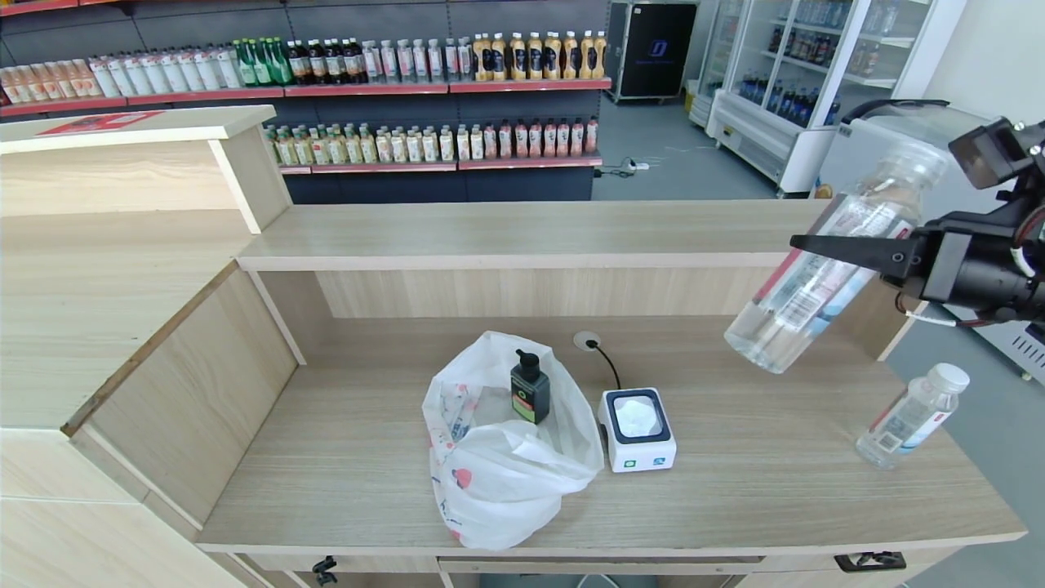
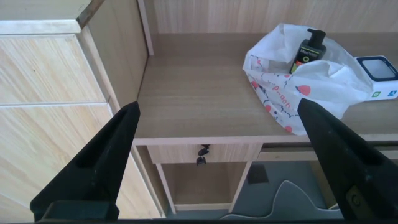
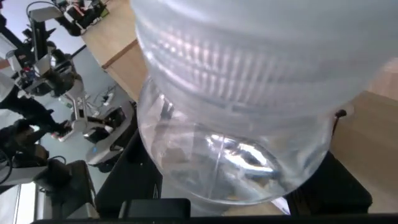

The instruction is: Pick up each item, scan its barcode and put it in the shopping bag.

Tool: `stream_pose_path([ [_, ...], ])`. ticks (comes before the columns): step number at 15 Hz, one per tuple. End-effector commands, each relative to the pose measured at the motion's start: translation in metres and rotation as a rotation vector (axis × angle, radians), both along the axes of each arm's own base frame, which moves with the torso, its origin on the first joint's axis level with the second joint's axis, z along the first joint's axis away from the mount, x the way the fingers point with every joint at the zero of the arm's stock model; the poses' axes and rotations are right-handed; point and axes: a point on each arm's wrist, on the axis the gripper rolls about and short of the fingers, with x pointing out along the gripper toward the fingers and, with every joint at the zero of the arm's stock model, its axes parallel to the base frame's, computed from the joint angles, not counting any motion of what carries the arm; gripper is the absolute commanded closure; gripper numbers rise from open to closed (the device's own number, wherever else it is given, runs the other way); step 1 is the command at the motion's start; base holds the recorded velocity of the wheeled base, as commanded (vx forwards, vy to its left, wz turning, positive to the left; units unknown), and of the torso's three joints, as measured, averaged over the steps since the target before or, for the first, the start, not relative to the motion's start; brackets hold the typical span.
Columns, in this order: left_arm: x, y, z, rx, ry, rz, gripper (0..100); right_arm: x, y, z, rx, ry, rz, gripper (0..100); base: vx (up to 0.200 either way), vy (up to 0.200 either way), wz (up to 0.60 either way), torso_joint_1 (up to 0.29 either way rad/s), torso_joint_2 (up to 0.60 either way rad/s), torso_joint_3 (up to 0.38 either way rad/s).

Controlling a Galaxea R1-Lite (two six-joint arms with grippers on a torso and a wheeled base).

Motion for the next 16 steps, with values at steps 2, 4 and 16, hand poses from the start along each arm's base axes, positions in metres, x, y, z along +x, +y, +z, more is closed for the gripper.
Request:
stream_pose_path([
  [2, 0.000, 0.000, 0.000, 0.000, 0.001, 0.000, 0, -0.057, 0.029, 0.030, 0.010, -0.027, 0.118, 100, 0.000, 0.000, 0.00, 0.000, 0.00, 0.000],
  [4, 0.000, 0.000, 0.000, 0.000, 0.001, 0.000, 0, -0.080, 0.039, 0.030, 0.011, -0.015, 0.179, 100, 0.000, 0.000, 0.00, 0.000, 0.00, 0.000],
  [16, 0.000, 0.000, 0.000, 0.000, 0.001, 0.000, 0, -0.136, 0.054, 0.022, -0.004, 0.089, 0.331, 100, 0.000, 0.000, 0.00, 0.000, 0.00, 0.000],
])
